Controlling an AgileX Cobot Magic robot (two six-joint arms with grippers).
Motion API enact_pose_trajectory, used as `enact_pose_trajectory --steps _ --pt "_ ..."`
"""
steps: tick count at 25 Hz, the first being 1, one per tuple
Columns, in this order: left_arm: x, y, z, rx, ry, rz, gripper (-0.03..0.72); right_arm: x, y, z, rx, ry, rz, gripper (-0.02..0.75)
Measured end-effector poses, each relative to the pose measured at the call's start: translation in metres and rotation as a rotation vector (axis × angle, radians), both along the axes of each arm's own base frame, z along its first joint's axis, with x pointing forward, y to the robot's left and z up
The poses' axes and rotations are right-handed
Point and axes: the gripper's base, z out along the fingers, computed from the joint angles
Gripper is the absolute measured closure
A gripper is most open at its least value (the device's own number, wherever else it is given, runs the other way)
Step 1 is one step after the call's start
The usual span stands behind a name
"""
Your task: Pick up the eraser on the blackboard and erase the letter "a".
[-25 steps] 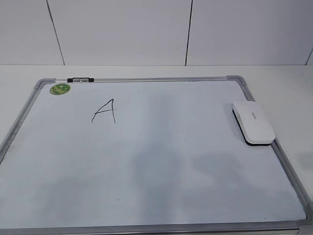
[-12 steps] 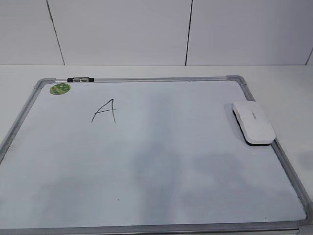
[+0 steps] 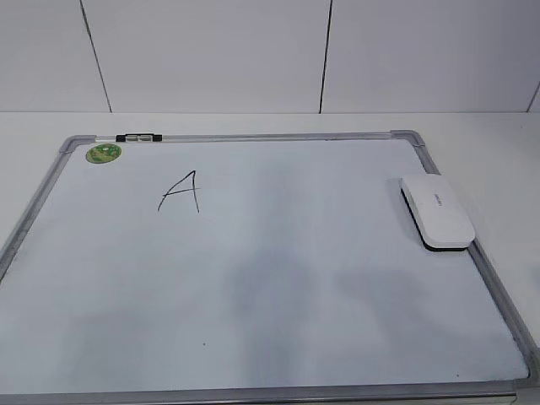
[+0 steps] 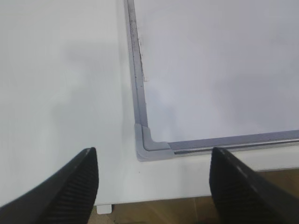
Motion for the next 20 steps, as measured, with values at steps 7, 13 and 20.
enact_pose_trajectory --steps 7,13,20 --pt "-0.028 0.000 0.003 0.001 -0.176 0.014 0.150 -0.032 -0.004 0.007 -0.013 -0.215 -0.119 0.148" --pt "-0.041 0.000 0.003 0.002 -0.257 0.014 0.192 -0.053 -0.003 0.006 -0.015 -0.353 -0.120 0.149" --pt "-0.041 0.000 0.003 0.001 -0.257 0.014 0.203 -0.056 -0.003 0.006 -0.014 -0.368 -0.122 0.148"
